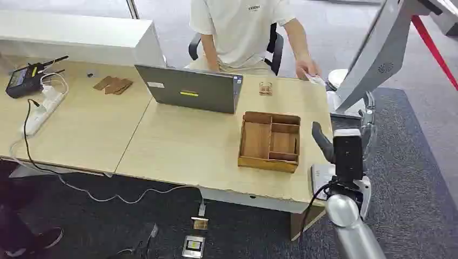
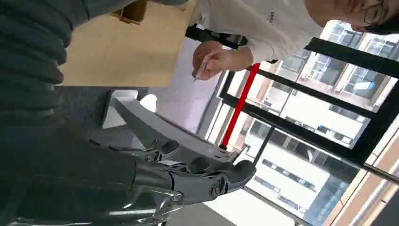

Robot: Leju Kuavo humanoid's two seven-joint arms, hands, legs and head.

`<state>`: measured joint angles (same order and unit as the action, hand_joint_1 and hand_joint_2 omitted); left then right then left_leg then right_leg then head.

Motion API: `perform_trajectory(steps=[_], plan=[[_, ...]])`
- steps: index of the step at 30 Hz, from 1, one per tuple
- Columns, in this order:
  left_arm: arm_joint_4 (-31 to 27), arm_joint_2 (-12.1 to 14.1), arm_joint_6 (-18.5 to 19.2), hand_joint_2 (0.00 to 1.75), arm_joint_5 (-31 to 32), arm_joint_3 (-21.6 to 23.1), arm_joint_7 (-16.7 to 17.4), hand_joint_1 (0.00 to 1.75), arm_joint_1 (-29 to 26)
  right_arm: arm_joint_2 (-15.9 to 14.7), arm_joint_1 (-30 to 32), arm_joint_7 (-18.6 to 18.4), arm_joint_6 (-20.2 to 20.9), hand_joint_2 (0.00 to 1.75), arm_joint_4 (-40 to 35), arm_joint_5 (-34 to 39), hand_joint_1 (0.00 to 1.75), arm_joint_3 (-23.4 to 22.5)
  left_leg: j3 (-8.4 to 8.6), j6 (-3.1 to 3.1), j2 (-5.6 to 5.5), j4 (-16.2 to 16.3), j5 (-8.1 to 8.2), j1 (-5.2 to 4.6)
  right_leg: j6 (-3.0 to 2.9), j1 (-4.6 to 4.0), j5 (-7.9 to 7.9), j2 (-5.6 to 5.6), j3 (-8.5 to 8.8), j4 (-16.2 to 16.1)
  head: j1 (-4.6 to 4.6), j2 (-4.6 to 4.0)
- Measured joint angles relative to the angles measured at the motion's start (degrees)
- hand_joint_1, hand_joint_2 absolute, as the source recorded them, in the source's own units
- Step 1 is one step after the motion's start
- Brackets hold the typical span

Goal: Pass the card to the sensor for recognition and then transmit it.

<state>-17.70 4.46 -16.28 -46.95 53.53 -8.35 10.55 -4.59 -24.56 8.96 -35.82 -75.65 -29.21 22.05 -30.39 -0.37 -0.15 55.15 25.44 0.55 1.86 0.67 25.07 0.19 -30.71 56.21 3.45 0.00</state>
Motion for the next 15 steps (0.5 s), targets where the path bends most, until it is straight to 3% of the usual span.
perform_trajectory(steps=[15], plan=[[0.0,-0.3,2.9,1.75,3.3,1.2,2.4,0.0,1.8,-0.4,-11.6,-13.4,4.5,1.75,9.2,-20.0,0.0,9.4,-0.08,0.0,-0.07,0.0,-0.02,0.0,0.0,0.0,-0.01,-0.06,-0.05,0.0,0.0,0.0]])
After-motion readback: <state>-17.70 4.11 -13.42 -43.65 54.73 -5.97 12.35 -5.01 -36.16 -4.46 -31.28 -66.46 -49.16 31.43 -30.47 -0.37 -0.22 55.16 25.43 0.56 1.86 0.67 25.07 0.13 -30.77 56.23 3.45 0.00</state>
